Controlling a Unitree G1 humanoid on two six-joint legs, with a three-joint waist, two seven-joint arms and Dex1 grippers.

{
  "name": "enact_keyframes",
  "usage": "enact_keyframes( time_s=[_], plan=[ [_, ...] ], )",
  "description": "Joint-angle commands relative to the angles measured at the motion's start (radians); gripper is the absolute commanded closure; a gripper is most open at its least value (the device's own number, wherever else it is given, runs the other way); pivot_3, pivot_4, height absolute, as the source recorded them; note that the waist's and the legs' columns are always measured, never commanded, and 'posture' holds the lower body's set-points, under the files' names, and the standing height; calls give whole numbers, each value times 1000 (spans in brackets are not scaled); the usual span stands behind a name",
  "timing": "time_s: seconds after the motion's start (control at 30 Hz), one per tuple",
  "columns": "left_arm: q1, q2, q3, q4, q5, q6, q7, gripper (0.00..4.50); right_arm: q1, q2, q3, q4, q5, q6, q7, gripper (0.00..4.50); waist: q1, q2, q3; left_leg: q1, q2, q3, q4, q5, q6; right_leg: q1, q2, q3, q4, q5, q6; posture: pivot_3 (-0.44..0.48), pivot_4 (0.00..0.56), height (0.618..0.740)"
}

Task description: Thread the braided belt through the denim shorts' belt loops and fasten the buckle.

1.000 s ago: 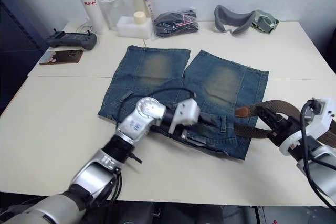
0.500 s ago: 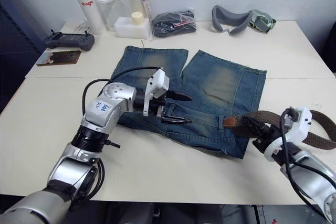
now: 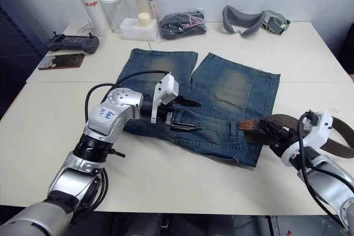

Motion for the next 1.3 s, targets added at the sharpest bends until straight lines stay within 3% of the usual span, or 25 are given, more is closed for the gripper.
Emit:
enact_keyframes(
  time_s=[0.03, 0.57, 1.0, 1.3],
  plan=[
    [-5, -5, -3, -32, -18, -8, 1, 62, -11, 17, 19, -36, -7, -1, 7, 4500, 0, 0, 0, 0, 0, 0, 0, 0, 0, 0, 0, 0, 0, 0, 0, 0, 150, 636],
    [-2, -1, -11, -33, -16, -11, -1, 62, 42, 0, 14, -45, 6, 20, 51, 4500, 0, 0, 0, 0, 0, 0, 0, 0, 0, 0, 0, 2, 0, 0, 0, 0, 150, 636],
    [6, 5, -11, -57, -20, 10, 8, 62, -92, 237, 243, -39, -97, -29, -11, 4500, -4, 0, 0, 3, 1, 0, -1, 0, -1, -1, 1, 6, 1, 0, 0, 0, 150, 636],
    [8, -8, -23, -63, -18, 10, 15, 62, -83, 291, 298, -35, -153, -9, -14, 4500, -4, 0, 0, 6, -1, 0, -2, 0, -1, -1, 3, 11, 2, 0, 0, 0, 150, 636]
  ],
)
